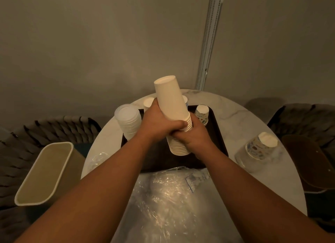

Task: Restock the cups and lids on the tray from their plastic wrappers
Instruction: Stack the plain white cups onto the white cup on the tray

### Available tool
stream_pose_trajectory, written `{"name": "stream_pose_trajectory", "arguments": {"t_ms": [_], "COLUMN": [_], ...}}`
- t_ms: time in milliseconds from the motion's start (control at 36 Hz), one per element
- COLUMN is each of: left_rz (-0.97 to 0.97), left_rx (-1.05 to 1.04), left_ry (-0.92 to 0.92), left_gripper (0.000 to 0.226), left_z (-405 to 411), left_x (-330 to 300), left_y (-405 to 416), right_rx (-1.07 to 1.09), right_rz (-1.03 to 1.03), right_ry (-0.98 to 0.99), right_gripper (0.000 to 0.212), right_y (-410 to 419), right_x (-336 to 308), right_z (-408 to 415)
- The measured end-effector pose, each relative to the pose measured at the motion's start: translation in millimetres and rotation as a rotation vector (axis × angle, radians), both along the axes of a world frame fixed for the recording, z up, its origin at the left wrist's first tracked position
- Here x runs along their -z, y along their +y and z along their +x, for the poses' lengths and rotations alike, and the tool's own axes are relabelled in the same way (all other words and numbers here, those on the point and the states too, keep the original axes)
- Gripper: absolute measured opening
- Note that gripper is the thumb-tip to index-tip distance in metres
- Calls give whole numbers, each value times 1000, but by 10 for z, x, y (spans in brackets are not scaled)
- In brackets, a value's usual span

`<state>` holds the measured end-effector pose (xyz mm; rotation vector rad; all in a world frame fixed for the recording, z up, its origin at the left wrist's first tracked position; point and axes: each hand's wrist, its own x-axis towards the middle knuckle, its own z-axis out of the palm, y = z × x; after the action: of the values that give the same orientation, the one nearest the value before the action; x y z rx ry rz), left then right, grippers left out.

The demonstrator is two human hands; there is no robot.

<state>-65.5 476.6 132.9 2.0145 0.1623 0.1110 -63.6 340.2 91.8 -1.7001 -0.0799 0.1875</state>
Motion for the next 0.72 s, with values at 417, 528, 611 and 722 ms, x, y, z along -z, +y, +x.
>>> {"name": "stream_pose_trajectory", "arguments": {"t_ms": [417, 528, 611, 722], "left_rz": [15, 8, 25, 36], "left_rx": [-153, -188, -261, -320], "left_ry": [-41, -16, -10, -2], "left_gripper": [84, 80, 83, 88], "left_z": [-43, -74, -94, -85], "left_x": [36, 116, 196, 275], "left_y": [-66, -93, -99, -90], "right_rx": [87, 75, 86, 83], "right_rz": [-184, -217, -238, -280], "right_ry": [-121, -134, -158, -175], "right_gripper": [65, 67, 63, 66], "right_y": [61, 37, 67, 117], "right_x": [60, 167, 239, 318], "right_z": [-46, -60, -75, -28]}}
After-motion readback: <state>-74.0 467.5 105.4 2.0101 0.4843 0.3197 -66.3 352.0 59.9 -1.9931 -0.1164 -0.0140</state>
